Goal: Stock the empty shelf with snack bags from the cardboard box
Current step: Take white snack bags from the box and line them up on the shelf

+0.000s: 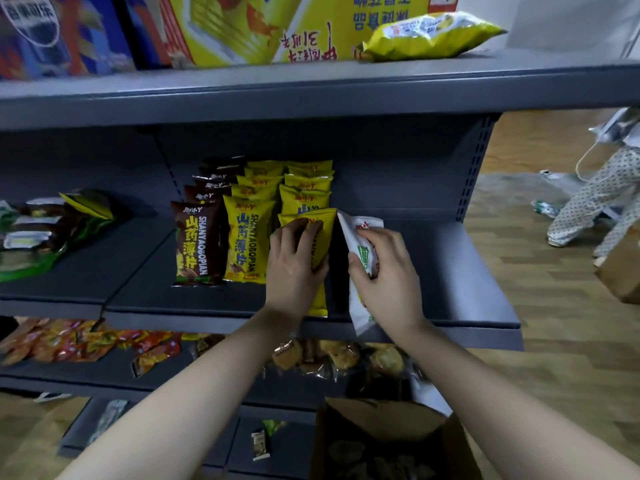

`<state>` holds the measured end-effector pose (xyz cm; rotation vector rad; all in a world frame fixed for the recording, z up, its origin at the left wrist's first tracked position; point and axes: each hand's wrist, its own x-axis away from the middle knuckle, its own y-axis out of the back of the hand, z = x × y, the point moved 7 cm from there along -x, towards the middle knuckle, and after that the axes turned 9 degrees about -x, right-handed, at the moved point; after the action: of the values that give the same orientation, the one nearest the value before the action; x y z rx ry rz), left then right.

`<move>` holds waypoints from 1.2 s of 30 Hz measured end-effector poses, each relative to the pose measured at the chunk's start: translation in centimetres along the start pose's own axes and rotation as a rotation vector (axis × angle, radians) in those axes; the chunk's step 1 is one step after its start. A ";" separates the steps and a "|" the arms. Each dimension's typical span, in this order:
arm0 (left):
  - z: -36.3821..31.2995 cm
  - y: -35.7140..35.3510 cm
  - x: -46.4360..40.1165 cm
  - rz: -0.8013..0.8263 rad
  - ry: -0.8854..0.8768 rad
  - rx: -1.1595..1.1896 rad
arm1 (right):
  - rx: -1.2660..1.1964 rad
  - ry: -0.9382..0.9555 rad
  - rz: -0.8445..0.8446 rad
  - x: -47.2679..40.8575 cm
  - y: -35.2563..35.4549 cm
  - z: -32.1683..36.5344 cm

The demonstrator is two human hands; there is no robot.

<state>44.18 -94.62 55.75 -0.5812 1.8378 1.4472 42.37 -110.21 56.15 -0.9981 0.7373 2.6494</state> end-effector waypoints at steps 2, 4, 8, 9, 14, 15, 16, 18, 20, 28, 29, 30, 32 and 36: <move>0.7 -0.8 -1.0 -0.006 -0.007 -0.033 | 0.007 -0.017 -0.014 -1.0 -0.7 -0.3; 1.4 -1.5 -1.9 -0.021 -0.008 -0.051 | 0.011 -0.032 -0.029 -1.9 -1.4 -0.5; 2.3 -3.1 -3.4 -0.009 -0.018 -0.069 | 0.029 -0.064 -0.059 -3.2 -2.8 -1.1; 2.5 -3.6 -3.5 -0.001 -0.014 -0.073 | 0.035 -0.068 -0.069 -3.4 -3.0 -1.1; 3.3 -5.3 -3.5 0.013 0.010 -0.150 | 0.059 -0.092 -0.089 -4.3 -4.4 -1.6; 3.4 -5.5 -3.6 0.013 0.008 -0.155 | 0.063 -0.094 -0.089 -4.5 -4.7 -1.7; 3.5 -5.7 -3.7 0.013 0.009 -0.159 | 0.066 -0.098 -0.091 -4.7 -4.9 -1.8; 3.6 -6.0 -3.8 0.008 0.013 -0.174 | 0.068 -0.113 -0.098 -5.1 -5.4 -1.9; 3.7 -6.3 -3.9 -0.002 0.016 -0.174 | 0.065 -0.130 -0.101 -5.4 -5.9 -2.1; 3.7 -6.9 -3.8 -0.079 0.046 -0.127 | 0.052 -0.174 -0.121 -5.4 -6.6 -2.6; 3.7 -7.0 -3.7 -0.089 0.051 -0.120 | 0.051 -0.187 -0.130 -5.2 -6.6 -2.8; 3.7 -7.0 -3.5 -0.094 0.057 -0.115 | 0.051 -0.196 -0.138 -5.0 -6.6 -2.9; 3.7 -7.0 -3.1 -0.098 0.072 -0.104 | 0.066 -0.200 -0.143 -4.5 -6.7 -3.0; 3.6 -6.7 -2.5 -0.080 0.081 -0.062 | 0.083 -0.194 -0.148 -3.8 -6.5 -3.1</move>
<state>51.50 -93.14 52.97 -0.7455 1.8149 1.4509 49.26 -106.35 54.21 -0.7315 0.6955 2.5203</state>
